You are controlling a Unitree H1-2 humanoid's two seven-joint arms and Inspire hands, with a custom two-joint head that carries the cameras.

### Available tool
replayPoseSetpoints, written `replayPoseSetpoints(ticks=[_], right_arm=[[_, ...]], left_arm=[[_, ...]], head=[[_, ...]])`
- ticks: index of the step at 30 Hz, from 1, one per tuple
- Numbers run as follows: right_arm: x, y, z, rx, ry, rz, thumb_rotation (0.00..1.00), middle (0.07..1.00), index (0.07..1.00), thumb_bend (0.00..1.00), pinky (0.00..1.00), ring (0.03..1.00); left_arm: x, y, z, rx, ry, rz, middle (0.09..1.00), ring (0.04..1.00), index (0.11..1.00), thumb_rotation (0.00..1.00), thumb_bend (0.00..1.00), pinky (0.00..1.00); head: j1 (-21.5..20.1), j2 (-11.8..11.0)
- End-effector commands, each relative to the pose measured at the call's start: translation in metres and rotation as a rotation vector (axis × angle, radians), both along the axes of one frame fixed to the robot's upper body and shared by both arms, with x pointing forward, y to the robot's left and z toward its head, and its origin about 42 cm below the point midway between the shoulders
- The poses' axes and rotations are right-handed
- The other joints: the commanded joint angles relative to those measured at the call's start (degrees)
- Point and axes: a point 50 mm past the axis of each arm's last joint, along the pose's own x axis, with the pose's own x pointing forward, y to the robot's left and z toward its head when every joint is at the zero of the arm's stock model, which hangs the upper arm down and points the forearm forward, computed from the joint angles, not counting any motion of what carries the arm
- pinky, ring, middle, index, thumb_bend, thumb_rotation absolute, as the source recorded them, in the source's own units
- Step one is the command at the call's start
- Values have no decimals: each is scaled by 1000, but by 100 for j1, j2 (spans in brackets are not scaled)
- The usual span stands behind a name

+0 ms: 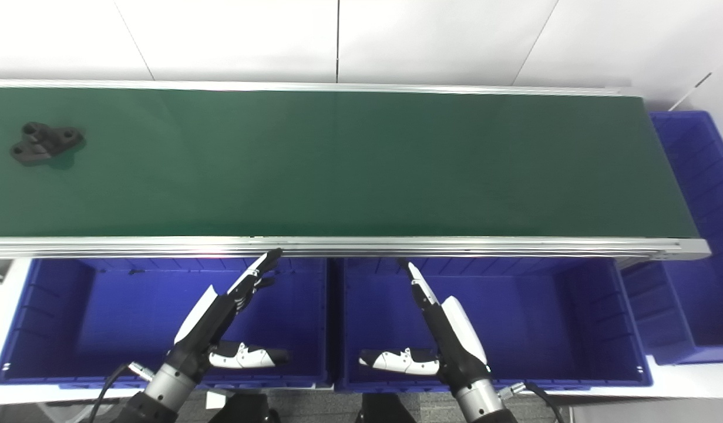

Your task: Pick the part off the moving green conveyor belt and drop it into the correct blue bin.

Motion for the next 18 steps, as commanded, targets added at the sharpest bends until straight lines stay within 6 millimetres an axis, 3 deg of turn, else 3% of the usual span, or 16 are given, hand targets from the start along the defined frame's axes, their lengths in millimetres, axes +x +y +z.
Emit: replayPoseSetpoints(ticks=[1,10,18], right_arm=[[3,3,10,30,-69,2,486,1000,1000,966,950,991],[4,4,10,30,-66,-4,489,1000,1000,966,947,990],[1,1,1,8,-74,5,490,1000,1000,962,917,981]], left_arm=[[5,0,7,-20,-61,4,997,983,974,415,809,916],[7,-2,5,-11,-64,-5,997,972,969,402,804,901],[2,-6,-1,-7,-46,-3,990,963,963,376,818,891]], head=[[11,-2],[10,-59],[104,-507]])
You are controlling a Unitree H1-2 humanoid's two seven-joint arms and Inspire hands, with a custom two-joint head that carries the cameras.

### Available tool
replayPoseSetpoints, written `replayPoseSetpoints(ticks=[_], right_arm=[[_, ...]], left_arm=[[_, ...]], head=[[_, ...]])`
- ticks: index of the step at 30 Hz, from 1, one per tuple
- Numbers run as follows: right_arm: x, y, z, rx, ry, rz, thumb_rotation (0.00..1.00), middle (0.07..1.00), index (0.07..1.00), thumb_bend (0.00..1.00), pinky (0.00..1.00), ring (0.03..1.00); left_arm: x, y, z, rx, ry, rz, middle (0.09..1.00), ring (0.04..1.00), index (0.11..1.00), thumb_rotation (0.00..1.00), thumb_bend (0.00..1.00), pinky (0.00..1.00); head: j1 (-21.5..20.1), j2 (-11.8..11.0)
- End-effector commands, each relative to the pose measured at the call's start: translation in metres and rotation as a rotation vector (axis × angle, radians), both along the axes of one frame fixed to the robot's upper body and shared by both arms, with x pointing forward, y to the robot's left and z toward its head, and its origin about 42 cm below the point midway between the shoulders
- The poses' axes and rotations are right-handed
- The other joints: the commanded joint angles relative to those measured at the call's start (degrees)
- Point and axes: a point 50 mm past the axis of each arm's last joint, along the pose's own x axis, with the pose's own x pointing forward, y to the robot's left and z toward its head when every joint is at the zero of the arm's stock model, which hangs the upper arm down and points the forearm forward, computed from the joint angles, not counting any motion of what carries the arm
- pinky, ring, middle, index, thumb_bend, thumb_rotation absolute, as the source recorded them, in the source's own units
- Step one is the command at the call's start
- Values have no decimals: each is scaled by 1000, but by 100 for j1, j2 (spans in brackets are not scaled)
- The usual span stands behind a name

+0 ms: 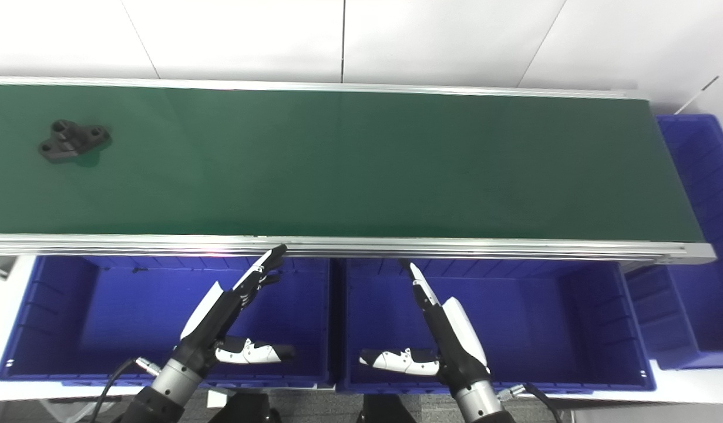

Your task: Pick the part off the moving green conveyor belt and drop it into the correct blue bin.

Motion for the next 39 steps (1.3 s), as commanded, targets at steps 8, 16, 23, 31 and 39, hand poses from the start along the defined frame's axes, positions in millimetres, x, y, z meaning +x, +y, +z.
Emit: replayPoseSetpoints(ticks=[8,16,23,31,39], right_arm=[[-5,-3,2,21,-71,0,464,999,1000,968,899,964],[-7,-12,-3,14,-76,4,450,1000,1000,970,893,968],[-8,-21,-8,7,-62,14,465,1000,1000,972,993,1000],[-8,-25,-11,9,-52,1,452,1000,1000,995,1000,1000],[-6,-29,-16,14,-80,5,427,1000,1000,970,1000,1000]], left_arm=[[-3,-3,-2,15,-50,-4,979,937,948,365,833,849],[-5,-11,-6,21,-51,-7,957,912,936,352,860,833],[-5,-19,-12,23,-52,-3,920,878,904,309,875,813],[-2,-25,-15,27,-62,-4,901,864,884,265,875,799],[-2,-28,-17,26,-57,-8,895,850,873,266,873,765]], head=[[164,-291],[1045,-675],[1506,-939],[1864,-1127],[2178,-1215]])
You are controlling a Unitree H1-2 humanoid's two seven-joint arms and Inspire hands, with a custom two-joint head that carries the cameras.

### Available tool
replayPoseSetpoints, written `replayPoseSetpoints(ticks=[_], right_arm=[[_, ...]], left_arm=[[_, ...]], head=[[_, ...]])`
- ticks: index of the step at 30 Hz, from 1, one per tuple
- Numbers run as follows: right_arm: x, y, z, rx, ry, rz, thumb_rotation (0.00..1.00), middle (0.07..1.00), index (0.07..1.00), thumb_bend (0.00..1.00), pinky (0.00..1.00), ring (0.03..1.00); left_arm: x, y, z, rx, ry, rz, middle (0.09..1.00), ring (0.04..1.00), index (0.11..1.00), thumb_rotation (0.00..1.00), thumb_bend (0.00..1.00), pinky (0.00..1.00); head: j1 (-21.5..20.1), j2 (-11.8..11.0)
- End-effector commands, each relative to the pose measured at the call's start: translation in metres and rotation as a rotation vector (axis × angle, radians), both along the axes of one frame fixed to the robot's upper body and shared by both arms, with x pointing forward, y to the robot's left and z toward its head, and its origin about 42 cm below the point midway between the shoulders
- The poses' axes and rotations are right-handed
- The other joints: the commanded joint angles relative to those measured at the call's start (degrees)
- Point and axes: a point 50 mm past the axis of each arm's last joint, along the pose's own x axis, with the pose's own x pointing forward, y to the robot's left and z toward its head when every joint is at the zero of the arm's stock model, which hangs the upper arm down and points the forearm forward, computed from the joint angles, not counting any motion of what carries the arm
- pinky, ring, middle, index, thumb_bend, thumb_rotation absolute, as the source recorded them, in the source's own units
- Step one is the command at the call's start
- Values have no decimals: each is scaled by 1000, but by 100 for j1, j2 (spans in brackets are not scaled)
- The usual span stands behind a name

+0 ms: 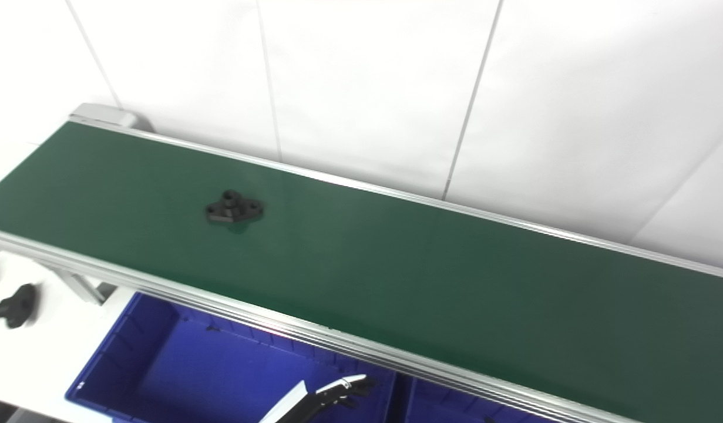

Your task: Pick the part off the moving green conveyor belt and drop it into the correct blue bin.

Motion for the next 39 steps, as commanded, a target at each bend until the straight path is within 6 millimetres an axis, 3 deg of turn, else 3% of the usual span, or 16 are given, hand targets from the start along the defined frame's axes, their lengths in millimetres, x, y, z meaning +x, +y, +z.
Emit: replayPoseSetpoints(ticks=[1,6,11,28,39], right_arm=[[2,-2,9,38,-87,1,417,1000,1000,971,1000,1000],[1,-1,8,67,-80,-9,375,1000,1000,959,1000,1000],[2,0,11,33,-103,-1,411,1000,1000,966,1000,1000],[1,2,15,73,-225,-67,379,985,1000,901,1000,996],[3,7,36,92,-352,-123,374,941,1000,849,918,920]], left_arm=[[4,-2,6,-27,-53,-8,893,848,871,262,875,760],[5,-1,7,-21,-60,-10,892,846,873,255,874,768],[5,0,6,-19,-60,-11,895,850,875,262,876,764],[6,-2,6,-18,-66,-10,893,842,875,284,876,756],[6,-2,8,-18,-76,-15,902,859,882,275,871,781]], head=[[-22,16],[-182,53],[-200,33],[-189,16],[-500,209]])
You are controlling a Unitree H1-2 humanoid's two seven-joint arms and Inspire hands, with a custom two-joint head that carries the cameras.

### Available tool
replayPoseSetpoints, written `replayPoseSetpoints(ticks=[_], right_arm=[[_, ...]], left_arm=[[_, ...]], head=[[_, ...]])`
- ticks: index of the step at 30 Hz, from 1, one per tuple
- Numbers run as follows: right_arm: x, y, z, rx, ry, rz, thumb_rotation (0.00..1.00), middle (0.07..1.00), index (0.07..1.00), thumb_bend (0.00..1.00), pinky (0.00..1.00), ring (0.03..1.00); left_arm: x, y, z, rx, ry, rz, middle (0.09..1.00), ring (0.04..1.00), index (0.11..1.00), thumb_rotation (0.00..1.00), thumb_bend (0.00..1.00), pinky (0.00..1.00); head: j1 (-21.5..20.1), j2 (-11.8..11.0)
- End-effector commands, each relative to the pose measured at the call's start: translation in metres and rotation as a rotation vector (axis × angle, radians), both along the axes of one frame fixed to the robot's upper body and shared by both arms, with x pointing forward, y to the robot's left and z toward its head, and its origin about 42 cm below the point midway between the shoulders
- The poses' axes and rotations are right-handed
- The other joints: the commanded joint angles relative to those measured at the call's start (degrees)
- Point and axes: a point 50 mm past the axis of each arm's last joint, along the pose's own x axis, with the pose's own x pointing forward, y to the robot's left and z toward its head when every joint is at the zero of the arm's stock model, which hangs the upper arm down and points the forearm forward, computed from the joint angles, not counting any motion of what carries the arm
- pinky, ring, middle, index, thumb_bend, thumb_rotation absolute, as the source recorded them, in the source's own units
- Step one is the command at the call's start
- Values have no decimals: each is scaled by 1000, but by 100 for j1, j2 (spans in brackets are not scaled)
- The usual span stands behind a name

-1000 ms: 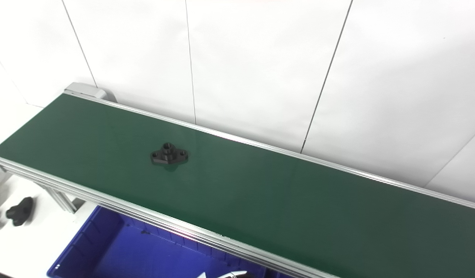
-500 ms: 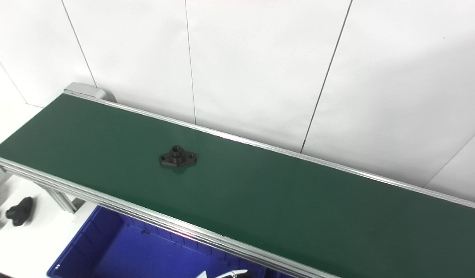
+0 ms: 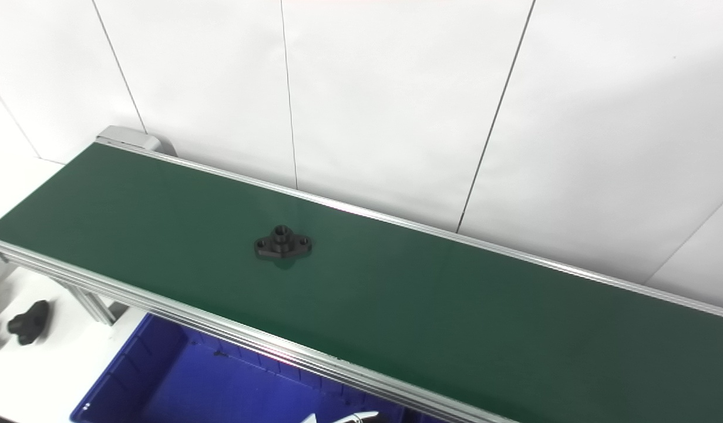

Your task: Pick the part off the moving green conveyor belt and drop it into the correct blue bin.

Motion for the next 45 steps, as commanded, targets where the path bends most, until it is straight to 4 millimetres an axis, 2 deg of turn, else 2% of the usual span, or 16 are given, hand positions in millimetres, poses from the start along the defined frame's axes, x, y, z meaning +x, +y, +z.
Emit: replayPoseSetpoints(ticks=[1,6,7,10,15,21,22,32,38,45], right_arm=[[-1,-2,17,31,-101,9,368,943,1000,842,915,919],[6,-1,38,33,-200,-1,377,915,984,845,943,909],[8,-1,42,32,-218,1,388,912,980,849,932,904],[13,0,53,53,-255,12,401,919,979,853,920,901],[33,3,74,39,-318,38,479,927,984,858,884,900],[54,8,93,25,-368,55,531,913,964,874,865,893],[59,8,97,25,-375,62,536,912,963,878,862,892],[98,14,123,-4,-394,99,524,899,940,885,811,874],[121,22,137,-46,-407,115,520,900,944,850,781,859],[143,36,152,-76,-419,117,504,889,937,847,761,849]], left_arm=[[5,-1,9,-42,-54,-1,903,859,882,275,873,779],[5,1,11,-42,-58,-6,908,863,887,304,875,780],[6,1,12,-43,-61,-6,910,863,888,303,874,777],[5,4,14,-46,-65,-3,918,872,895,287,870,794],[4,9,15,-51,-63,25,920,872,908,323,899,790],[2,16,16,-58,-55,52,945,897,927,344,907,821],[2,18,17,-59,-56,54,946,899,928,343,905,824],[1,26,23,-64,-56,48,968,929,950,366,868,861],[0,31,27,-45,-68,29,981,954,967,404,837,921],[1,36,28,-41,-63,12,984,950,974,427,826,905]], head=[[-8,7],[-185,158],[-248,282],[-336,336],[-565,550],[-856,692],[-1002,746],[-1557,972],[-1877,1139],[-2048,1215]])
